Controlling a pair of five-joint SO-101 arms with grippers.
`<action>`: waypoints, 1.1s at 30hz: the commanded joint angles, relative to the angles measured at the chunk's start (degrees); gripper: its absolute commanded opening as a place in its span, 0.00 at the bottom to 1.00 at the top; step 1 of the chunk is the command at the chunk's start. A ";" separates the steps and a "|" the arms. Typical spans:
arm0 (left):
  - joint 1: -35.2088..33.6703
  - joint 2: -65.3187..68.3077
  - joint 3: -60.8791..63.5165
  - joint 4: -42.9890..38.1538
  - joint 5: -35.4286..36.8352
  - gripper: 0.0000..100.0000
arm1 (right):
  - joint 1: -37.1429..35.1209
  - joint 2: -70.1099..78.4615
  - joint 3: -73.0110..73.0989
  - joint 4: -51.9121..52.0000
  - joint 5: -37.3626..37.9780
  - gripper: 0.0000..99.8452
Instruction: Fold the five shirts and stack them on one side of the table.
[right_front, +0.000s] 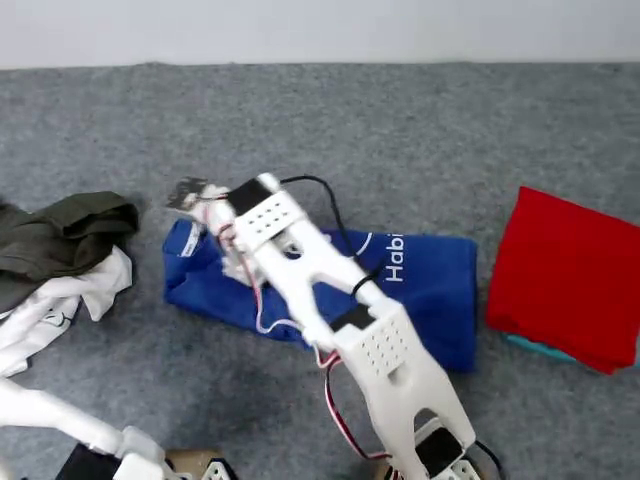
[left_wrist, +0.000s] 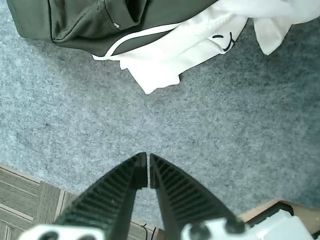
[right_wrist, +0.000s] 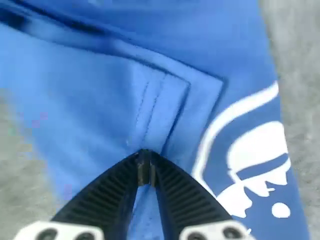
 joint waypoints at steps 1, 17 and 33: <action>0.35 -2.02 -0.57 -1.14 -0.44 0.03 | 3.56 0.22 -4.92 0.75 2.29 0.01; -0.18 -2.11 -0.57 -1.14 -0.44 0.02 | 3.74 -9.63 -14.77 14.37 -10.20 0.01; 0.35 -2.11 -0.57 -4.31 -0.35 0.03 | 31.25 -42.33 27.52 10.77 -14.77 0.02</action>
